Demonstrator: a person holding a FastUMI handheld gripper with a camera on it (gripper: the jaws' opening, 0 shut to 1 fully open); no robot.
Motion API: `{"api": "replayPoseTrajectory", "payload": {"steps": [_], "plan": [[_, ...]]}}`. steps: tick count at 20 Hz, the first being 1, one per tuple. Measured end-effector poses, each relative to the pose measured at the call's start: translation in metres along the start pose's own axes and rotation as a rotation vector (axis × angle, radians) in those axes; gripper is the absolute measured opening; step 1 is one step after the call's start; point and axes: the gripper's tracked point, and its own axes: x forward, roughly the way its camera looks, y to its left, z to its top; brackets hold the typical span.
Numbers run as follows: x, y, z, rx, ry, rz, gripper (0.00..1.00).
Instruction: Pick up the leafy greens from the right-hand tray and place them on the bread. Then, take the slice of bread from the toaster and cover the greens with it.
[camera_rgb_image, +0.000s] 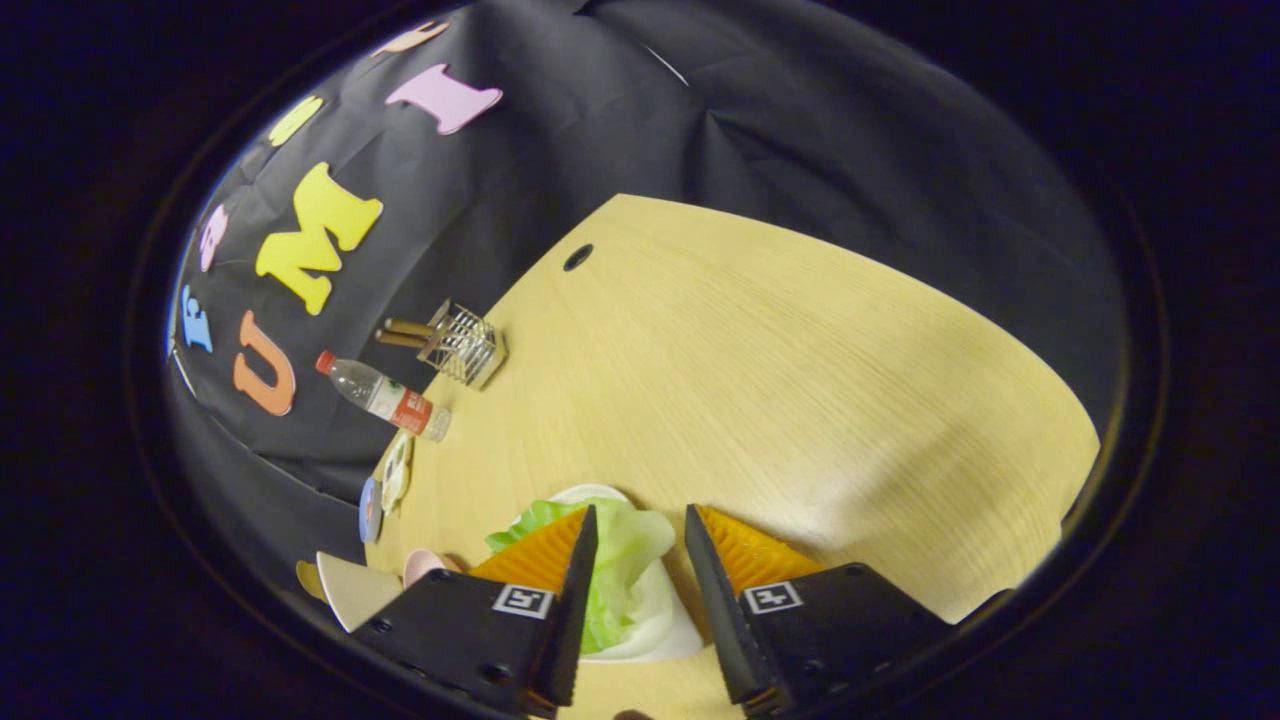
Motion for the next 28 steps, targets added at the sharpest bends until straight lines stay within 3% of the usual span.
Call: {"api": "replayPoseTrajectory", "payload": {"steps": [2,3,5,11,19,28], "plan": [[0.001,-0.003,0.001,0.001,-0.001,-0.002,0.33],[0.003,-0.004,0.003,0.001,-0.008,-0.005,0.1],[-0.003,0.004,0.006,-0.003,-0.017,0.035,0.01],[-0.03,0.035,0.014,-0.011,-0.064,0.15,0.0],[-0.089,0.137,0.003,-0.073,-0.119,0.352,0.0],[-0.102,0.25,-0.07,-0.15,-0.068,0.487,0.0]]}}
